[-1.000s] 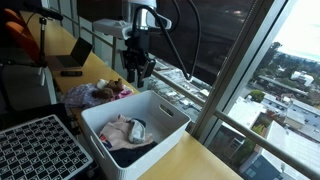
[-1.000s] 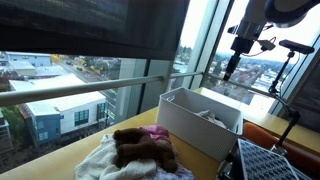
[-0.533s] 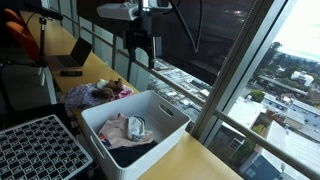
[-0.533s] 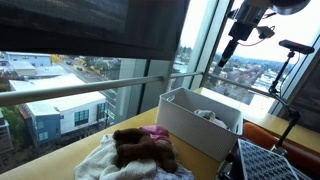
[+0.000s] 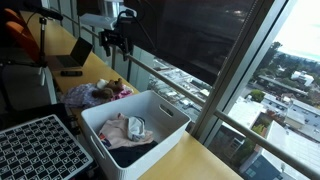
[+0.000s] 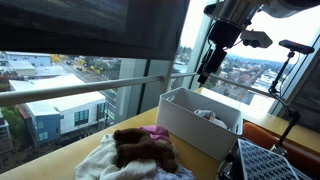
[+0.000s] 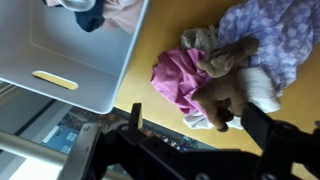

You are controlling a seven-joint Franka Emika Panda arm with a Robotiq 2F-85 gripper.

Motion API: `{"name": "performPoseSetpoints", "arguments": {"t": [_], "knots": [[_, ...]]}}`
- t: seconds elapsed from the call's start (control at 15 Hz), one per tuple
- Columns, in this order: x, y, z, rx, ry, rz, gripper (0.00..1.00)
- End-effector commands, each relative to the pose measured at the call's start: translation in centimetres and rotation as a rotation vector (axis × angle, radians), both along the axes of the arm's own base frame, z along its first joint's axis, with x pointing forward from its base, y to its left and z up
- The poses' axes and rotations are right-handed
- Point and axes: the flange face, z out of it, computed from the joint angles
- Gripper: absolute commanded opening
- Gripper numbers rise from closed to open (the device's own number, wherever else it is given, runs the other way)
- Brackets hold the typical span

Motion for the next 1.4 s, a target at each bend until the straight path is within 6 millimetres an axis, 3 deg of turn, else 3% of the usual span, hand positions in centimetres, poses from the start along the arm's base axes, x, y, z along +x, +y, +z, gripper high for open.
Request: {"name": "performPoseSetpoints", "arguments": {"t": [0.0, 0.33, 0.8, 1.07, 1.33], "knots": [[-0.2, 5.3, -4.5, 0.026, 0.035, 0.116, 1.0], [-0.3, 10.8, -12.4, 0.034, 0.114, 0.238, 1.0], [-0.2, 12.9, -22.6, 0.033, 0.233, 0.323, 1.0], [0.3, 13.8, -26.0, 0.002, 0.25, 0.378, 1.0], [0.3, 14.1, -27.9, -0.019, 0.259, 0.413, 1.0]]}}
